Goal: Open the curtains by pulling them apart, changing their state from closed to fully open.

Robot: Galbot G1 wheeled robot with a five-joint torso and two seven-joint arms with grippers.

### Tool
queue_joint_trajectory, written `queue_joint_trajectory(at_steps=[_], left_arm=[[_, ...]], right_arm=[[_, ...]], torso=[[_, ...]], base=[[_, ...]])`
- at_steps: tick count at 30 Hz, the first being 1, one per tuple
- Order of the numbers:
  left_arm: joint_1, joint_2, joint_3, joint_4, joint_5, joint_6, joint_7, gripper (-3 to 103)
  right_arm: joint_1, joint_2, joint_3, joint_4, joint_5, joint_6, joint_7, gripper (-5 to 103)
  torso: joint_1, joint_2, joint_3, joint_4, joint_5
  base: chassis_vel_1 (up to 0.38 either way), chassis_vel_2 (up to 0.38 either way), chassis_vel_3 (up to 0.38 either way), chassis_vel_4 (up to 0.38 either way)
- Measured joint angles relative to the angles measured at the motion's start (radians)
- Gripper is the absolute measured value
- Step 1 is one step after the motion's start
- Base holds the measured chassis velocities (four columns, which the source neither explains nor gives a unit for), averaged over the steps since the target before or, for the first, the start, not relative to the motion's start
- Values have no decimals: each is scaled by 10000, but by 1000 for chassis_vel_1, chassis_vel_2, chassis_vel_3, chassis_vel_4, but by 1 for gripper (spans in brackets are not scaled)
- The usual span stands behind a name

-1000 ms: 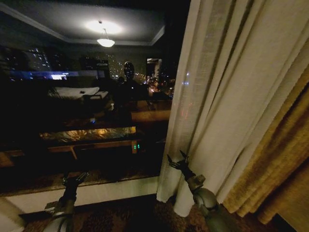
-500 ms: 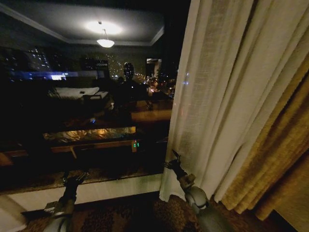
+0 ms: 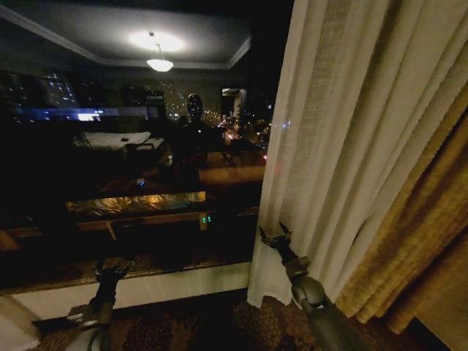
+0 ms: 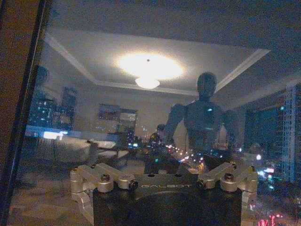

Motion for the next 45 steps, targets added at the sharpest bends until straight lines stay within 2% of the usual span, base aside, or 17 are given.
queue_joint_trajectory(at_steps=[13,20,21,23,25,28,29,32,34,39,41,43,44,45], left_arm=[[0,0,0,0,0,0,0,100],[0,0,0,0,0,1,0,100],[0,0,0,0,0,0,1,100],[0,0,0,0,0,0,0,100],[-1,0,0,0,0,0,0,100],[0,0,0,0,0,0,0,100],[0,0,0,0,0,0,0,100],[0,0,0,0,0,0,0,100],[0,0,0,0,0,0,0,100],[0,0,0,0,0,0,0,100],[0,0,0,-1,0,1,0,100],[0,0,0,0,0,1,0,100],[0,0,0,0,0,1,0,100],[0,0,0,0,0,0,0,100]], right_arm=[[1894,569,-1037,-1885,-246,-403,406,100],[2279,606,-1421,-2262,-292,-452,485,100],[2267,584,-1450,-2246,-287,-453,441,102],[2158,513,-1498,-2068,-177,-443,341,94],[2099,476,-1515,-1976,-129,-424,315,94],[1950,388,-1515,-1793,-50,-300,236,78],[1950,388,-1515,-1793,-50,-300,236,78],[1818,345,-1470,-1687,8,-202,86,61],[1767,333,-1452,-1640,20,-189,48,61],[1645,320,-1402,-1596,-74,14,-190,34],[1646,334,-1376,-1635,-111,133,-325,34],[1645,369,-1354,-1653,-153,243,-552,24],[1645,369,-1354,-1653,-153,243,-552,24],[1645,382,-1345,-1659,-167,288,-647,18]], torso=[[1,-1,1,3,0],[1,0,1,3,-1],[1,0,1,3,-1],[1,0,1,2,-1],[0,0,1,1,-1],[1,1,0,2,-1],[1,1,0,2,-1],[1,0,0,2,-1],[1,0,0,1,-1],[0,0,0,1,-1],[0,1,0,2,-1],[1,0,0,1,0],[1,0,0,1,0],[1,0,0,2,0]], base=[[0,0,0,0],[0,0,0,0],[0,0,0,0],[0,0,0,0],[0,0,0,0],[0,0,0,0],[0,0,0,0],[0,0,0,0],[0,0,0,0],[0,0,0,0],[0,0,0,0],[0,0,0,0],[0,0,0,0],[0,0,0,0]])
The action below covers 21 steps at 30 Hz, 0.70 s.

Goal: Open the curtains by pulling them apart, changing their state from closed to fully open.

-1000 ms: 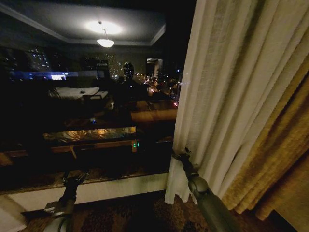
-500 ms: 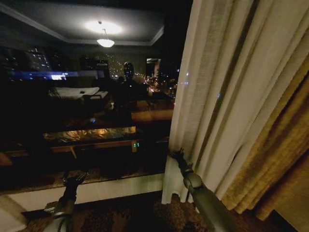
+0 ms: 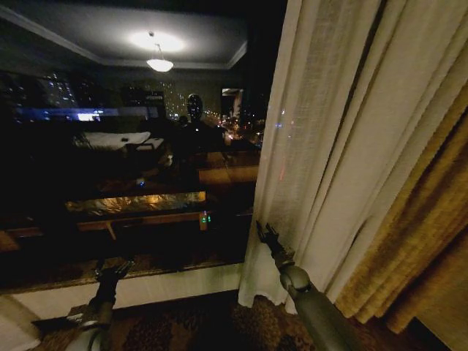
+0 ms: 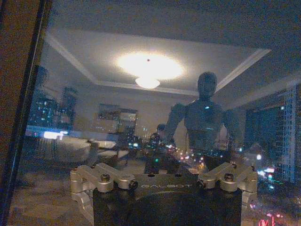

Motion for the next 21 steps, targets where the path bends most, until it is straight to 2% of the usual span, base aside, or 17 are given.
queue_joint_trajectory(at_steps=[3,5,8,14,21], left_arm=[[0,0,0,0,0,0,0,100],[0,0,0,0,0,0,0,100],[0,0,0,0,0,0,0,100],[0,0,0,0,0,0,0,100],[0,1,-2,0,0,0,0,100]], right_arm=[[-34,25,33,3,1,81,-251,3],[-45,32,62,4,17,81,-375,1],[-47,87,159,-70,42,89,-650,0],[-72,152,157,-91,200,35,-658,0],[-34,220,182,-226,296,25,-718,0]], torso=[[0,0,0,0,0],[0,0,0,0,0],[0,0,0,0,0],[0,1,0,0,-2],[0,1,0,1,-2]], base=[[0,0,0,0],[0,0,0,0],[0,0,0,0],[0,0,0,0],[-79,-99,88,94]])
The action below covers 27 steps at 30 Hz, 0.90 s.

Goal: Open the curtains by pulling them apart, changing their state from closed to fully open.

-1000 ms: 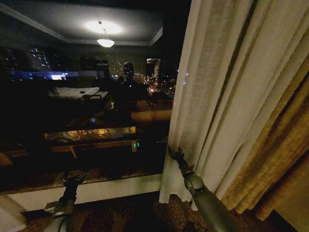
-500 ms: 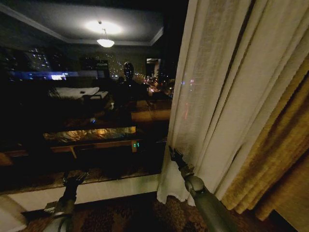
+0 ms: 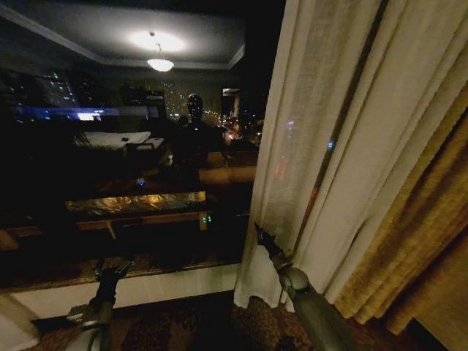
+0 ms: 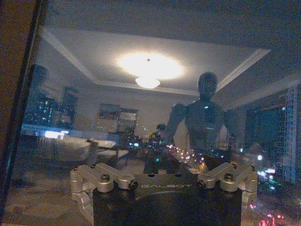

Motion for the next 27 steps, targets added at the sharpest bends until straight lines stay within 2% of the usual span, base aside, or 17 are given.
queue_joint_trajectory(at_steps=[14,27], left_arm=[[0,0,0,0,0,0,0,100],[0,0,1,0,0,0,0,100]], right_arm=[[-103,-127,232,73,168,67,-146,0],[-188,-64,159,117,175,271,-158,0]], torso=[[0,0,0,-2,1],[0,0,1,-2,0]], base=[[-242,-247,251,252],[-352,-358,353,376]])
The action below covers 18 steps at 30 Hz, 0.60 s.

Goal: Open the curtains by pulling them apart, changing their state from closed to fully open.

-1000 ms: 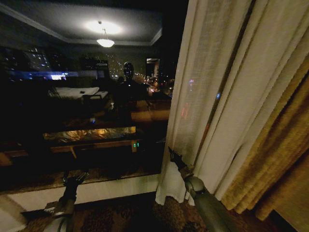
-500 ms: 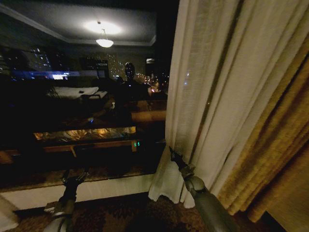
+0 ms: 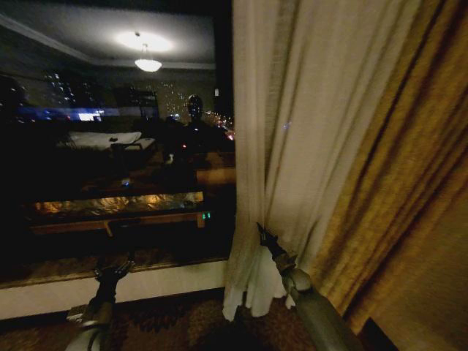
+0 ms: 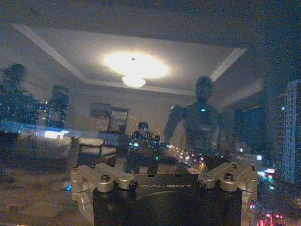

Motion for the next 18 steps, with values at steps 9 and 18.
queue_joint_trajectory(at_steps=[9,18], left_arm=[[0,-2,4,0,0,0,8,100],[0,2,-7,0,0,0,-6,100]], right_arm=[[-56,13,-214,101,-244,363,-67,0],[-5,79,-488,123,-329,482,-119,0]], torso=[[-1,1,0,-4,4],[-1,1,0,5,-1]], base=[[-231,-227,246,217],[22,19,-11,-10]])
